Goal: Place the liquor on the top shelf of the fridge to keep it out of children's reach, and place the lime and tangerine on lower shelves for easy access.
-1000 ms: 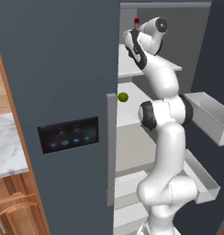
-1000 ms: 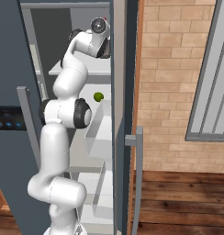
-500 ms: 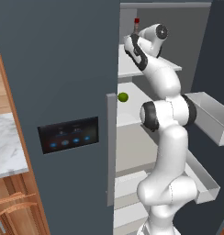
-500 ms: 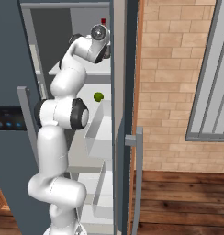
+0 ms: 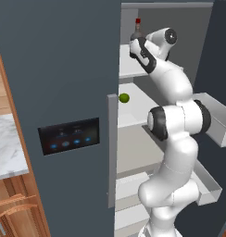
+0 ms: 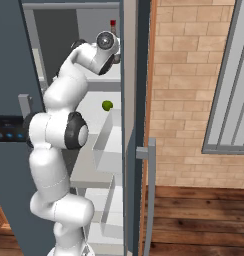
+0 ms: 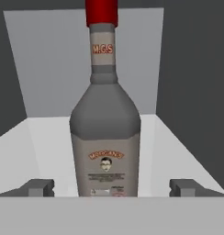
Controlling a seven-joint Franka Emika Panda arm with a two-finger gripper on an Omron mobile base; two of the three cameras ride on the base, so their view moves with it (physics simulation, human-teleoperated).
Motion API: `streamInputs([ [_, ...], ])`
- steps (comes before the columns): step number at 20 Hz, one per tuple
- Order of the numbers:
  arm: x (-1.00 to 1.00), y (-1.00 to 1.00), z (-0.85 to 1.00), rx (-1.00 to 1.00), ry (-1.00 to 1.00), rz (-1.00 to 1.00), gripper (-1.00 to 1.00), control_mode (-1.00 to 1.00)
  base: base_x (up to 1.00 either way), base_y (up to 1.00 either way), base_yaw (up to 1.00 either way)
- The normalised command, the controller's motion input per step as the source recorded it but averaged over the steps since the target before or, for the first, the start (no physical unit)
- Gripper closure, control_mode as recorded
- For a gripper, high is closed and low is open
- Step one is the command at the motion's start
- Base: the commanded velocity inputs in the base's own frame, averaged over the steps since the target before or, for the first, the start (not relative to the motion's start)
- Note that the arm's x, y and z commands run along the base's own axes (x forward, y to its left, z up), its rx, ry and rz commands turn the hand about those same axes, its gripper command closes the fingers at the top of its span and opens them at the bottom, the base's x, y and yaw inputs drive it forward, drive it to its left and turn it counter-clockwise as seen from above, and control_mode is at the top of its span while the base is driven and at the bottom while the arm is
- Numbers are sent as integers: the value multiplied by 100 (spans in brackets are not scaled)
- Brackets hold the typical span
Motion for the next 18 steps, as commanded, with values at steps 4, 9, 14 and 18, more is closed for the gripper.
streamInputs([
  [4,-75,0,0,-5,6,0,-100,-100,0,0,0],
  [9,-89,0,0,-6,11,0,-100,-100,0,0,0],
  [14,-100,0,0,-5,8,0,-100,-100,0,0,0],
  [18,-100,8,0,-1,6,0,-100,-100,0,0,0],
])
